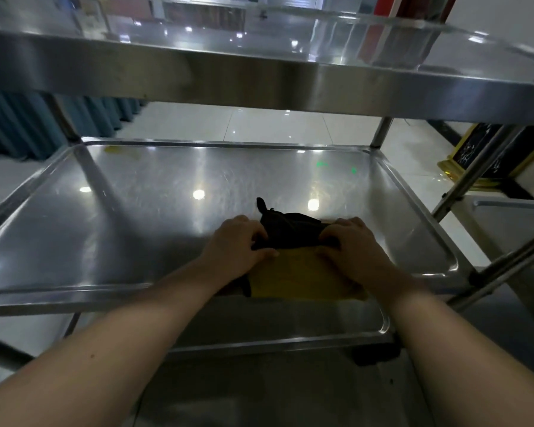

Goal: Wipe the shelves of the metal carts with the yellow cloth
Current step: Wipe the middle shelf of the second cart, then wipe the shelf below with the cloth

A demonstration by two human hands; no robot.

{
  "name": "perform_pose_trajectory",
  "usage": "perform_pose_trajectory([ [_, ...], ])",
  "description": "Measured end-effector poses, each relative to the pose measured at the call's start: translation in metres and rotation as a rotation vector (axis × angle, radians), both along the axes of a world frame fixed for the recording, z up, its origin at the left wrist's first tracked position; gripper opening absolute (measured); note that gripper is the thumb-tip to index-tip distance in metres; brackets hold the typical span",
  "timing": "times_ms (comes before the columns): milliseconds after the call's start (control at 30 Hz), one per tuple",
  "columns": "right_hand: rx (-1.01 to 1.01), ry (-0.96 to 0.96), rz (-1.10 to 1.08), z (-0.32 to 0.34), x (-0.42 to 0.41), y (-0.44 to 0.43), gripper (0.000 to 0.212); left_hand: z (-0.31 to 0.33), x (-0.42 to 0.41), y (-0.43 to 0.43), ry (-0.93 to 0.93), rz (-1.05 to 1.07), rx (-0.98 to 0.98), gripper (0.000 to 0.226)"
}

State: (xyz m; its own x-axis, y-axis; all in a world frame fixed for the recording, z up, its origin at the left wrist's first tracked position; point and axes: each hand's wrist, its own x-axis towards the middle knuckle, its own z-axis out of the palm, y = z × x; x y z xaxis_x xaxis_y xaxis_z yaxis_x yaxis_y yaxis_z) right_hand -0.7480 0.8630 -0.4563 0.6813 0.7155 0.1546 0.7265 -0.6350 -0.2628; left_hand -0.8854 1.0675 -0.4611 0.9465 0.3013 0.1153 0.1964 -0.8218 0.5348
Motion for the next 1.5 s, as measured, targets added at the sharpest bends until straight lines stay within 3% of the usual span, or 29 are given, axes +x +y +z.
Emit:
perform_pose_trajectory([
  [100, 0.007, 0.023, -0.040, -0.003, 0.000, -0.003, 0.012, 0.007, -0.001, 0.001, 0.129, -0.024, -0.070, 0.027],
  [167, -0.019, 0.017, -0.048, 0.005, 0.004, -0.005, 0.011, 0.018, 0.008, 0.002, 0.187, -0.048, 0.042, 0.027],
  [333, 0.085, -0.013, -0.225, 0.022, 0.036, 0.001, 0.010, 0.041, 0.068, -0.004, -0.006, 0.026, 0.283, 0.022],
  [400, 0.061, 0.031, -0.230, 0.010, 0.041, 0.003, 0.014, 0.032, 0.083, -0.009, 0.036, 0.028, 0.355, 0.023],
  [467, 0.101, 0.044, -0.208, 0.000, 0.039, 0.000, 0.019, 0.022, 0.085, -0.014, 0.039, 0.038, 0.331, 0.027],
  [533, 0.262, 0.057, -0.192, 0.006, 0.027, -0.009, 0.016, 0.021, 0.074, -0.019, -0.086, 0.051, 0.245, 0.031],
  [633, 0.391, 0.135, 0.001, 0.019, -0.005, -0.035, 0.010, 0.026, 0.038, -0.031, -0.168, -0.143, 0.133, 0.028],
  [767, 0.075, 0.287, 0.102, 0.012, -0.028, -0.067, 0.040, 0.012, -0.005, -0.050, -0.024, -0.335, 0.150, 0.038],
  [833, 0.054, 0.204, 0.113, 0.000, -0.027, -0.072, 0.038, 0.001, -0.010, -0.054, -0.021, -0.313, 0.191, 0.045],
  [1033, 0.344, -0.090, 0.071, 0.013, -0.043, -0.060, 0.020, 0.005, -0.016, -0.059, -0.055, -0.244, 0.152, 0.056],
  [1200, 0.468, -0.068, 0.049, 0.062, -0.048, -0.062, 0.028, 0.039, -0.022, -0.049, -0.187, -0.183, 0.096, 0.032],
  [1333, 0.493, -0.005, 0.015, 0.090, -0.068, -0.086, 0.028, 0.065, -0.037, -0.054, -0.364, -0.232, 0.219, 0.028],
  [1500, 0.568, 0.114, 0.007, 0.066, -0.106, -0.113, 0.021, 0.050, -0.079, -0.071, -0.538, -0.309, 0.343, 0.023],
])
